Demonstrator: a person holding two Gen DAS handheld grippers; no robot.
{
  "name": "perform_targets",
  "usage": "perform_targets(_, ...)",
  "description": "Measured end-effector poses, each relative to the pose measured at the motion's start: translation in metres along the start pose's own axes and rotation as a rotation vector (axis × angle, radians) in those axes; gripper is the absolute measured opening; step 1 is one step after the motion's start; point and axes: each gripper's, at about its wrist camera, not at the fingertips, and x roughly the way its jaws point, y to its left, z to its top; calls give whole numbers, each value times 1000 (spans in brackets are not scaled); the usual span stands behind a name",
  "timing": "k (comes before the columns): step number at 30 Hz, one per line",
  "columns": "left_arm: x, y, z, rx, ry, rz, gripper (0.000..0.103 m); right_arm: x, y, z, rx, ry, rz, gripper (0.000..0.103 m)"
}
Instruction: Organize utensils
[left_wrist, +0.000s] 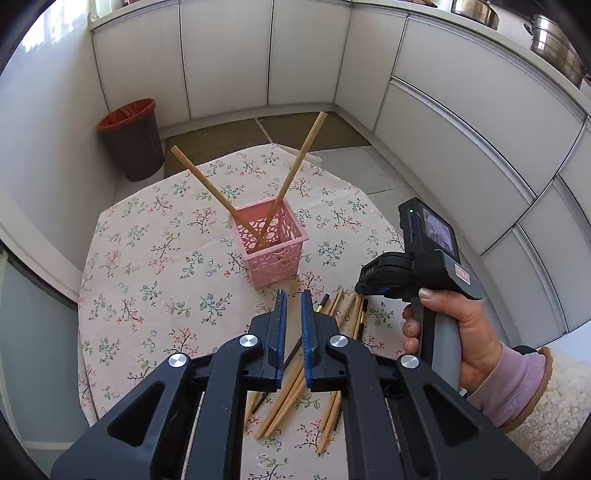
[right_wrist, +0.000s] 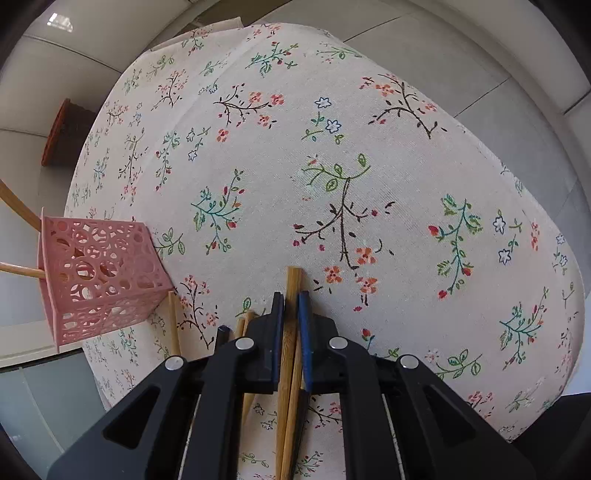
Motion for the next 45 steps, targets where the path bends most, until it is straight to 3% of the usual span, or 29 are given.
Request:
perform_targets(3, 6, 6, -4, -13, 34, -15, 7, -24, -6, -14, -52, -49, 36, 8)
perform_targets(10, 73, 12, -19, -10, 220, -12, 8, -74, -38, -40, -60, -52, 172, 8)
perform_targets(16, 119, -7, -28, 80, 331, -4, 14, -105, -59, -50, -62, -78, 233, 8)
perform_targets(21, 138, -48, -21, 192, 337, -71, 14, -105, -82, -47, -43, -81, 234, 8)
perform_targets(25, 160, -75, -23, 315, 358, -46, 16, -101, -95, -45, -30, -67, 237, 8)
perform_targets(33, 197, -73, -24, 318, 425, -17, 16, -99, -105, -39, -32, -56, 266, 8)
perform_targets(45, 197, -69, -16, 337, 410, 12, 16, -82, -105, -36, -36, -17, 267, 8)
